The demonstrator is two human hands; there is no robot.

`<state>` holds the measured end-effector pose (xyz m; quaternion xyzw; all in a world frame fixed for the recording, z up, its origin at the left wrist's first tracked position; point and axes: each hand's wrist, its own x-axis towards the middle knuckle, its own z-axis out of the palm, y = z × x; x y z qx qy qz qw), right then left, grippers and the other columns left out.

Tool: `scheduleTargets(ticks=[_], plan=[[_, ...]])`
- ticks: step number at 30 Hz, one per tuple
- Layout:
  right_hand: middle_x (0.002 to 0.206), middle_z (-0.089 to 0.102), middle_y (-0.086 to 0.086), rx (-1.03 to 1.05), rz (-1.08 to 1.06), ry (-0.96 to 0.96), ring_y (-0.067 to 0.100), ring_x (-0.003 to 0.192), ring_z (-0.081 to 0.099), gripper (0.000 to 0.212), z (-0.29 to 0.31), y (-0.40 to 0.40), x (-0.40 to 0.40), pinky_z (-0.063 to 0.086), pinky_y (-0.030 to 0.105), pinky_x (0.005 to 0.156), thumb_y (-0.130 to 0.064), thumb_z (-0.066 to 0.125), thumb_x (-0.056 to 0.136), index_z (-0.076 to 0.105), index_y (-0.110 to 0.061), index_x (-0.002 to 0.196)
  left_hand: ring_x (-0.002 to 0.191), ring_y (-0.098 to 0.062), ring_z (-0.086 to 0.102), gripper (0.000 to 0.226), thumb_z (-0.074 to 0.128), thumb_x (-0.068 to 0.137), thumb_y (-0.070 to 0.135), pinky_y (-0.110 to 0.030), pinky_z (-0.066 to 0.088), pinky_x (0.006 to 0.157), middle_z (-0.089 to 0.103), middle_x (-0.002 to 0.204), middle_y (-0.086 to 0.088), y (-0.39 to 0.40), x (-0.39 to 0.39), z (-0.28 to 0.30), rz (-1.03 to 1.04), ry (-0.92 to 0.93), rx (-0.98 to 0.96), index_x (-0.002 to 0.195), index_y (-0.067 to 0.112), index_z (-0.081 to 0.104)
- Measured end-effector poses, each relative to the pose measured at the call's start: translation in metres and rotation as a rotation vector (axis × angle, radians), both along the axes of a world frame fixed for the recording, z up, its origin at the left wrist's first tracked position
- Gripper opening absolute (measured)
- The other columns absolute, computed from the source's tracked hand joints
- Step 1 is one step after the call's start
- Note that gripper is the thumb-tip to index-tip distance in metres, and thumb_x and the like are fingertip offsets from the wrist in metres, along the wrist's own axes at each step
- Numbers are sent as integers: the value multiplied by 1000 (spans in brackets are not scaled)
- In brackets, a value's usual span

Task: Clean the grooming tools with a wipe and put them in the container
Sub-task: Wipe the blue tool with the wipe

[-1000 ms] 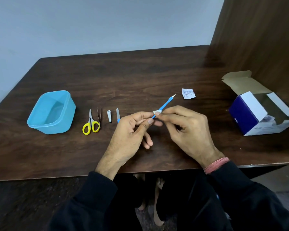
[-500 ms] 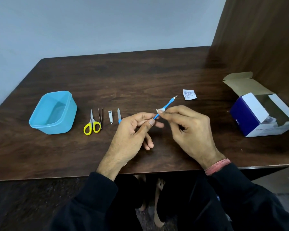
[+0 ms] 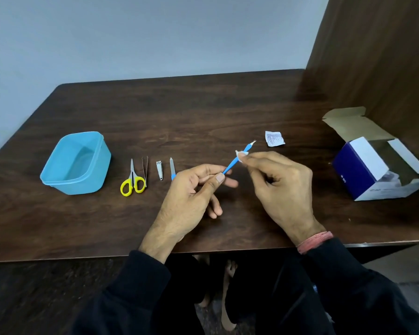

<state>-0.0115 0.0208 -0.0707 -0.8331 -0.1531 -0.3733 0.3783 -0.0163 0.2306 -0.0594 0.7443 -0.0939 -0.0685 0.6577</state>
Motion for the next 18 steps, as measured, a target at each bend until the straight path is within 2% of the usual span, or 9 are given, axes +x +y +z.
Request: scheduleTargets(ticks=[2, 5, 7, 11, 13, 18], plan=[[116, 83, -8, 9, 0, 0, -1, 96, 75, 28, 0, 0, 0, 62, 25, 83, 3, 80, 99, 88, -16, 118, 49, -14, 64, 20, 57, 117, 13, -24, 54, 47, 87, 110, -1, 0, 0, 0, 3, -4, -1, 124, 13, 76], [119, 83, -9, -87, 84, -5, 5, 105, 79, 27, 0, 2, -3, 66, 33, 88, 1, 79, 100, 88, -17, 118, 49, -13, 64, 21, 57, 117, 12, -24, 53, 47, 86, 111, -1, 1, 0, -1, -1, -11, -3, 125, 14, 77], [119, 83, -10, -94, 78, -7, 7, 105, 80, 27, 0, 3, -4, 66, 34, 86, 0, 78, 100, 88, -18, 118, 49, -13, 64, 21, 58, 117, 12, -24, 54, 47, 86, 111, -1, 0, 0, 0, -2, -9, -1, 125, 14, 77], [115, 83, -8, 68, -54, 9, -7, 93, 71, 27, -1, -4, 3, 58, 19, 83, 1, 81, 98, 88, -16, 118, 49, -13, 64, 20, 59, 116, 13, -25, 54, 47, 87, 110, -1, 0, 0, 0, -2, -7, 2, 123, 14, 77], [114, 83, -7, 94, -85, 16, -12, 90, 67, 26, -1, -4, 4, 56, 17, 82, 1, 82, 98, 88, -15, 118, 49, -13, 63, 20, 59, 116, 13, -25, 55, 47, 87, 109, -2, 0, 0, -1, -5, -11, 3, 123, 14, 77], [118, 83, -9, -63, 40, -15, 5, 104, 79, 24, -1, 2, -2, 65, 32, 86, -1, 78, 101, 88, -17, 117, 51, -13, 63, 20, 58, 117, 13, -25, 55, 48, 87, 108, 0, 1, 1, -1, 3, -14, 14, 123, 16, 77]])
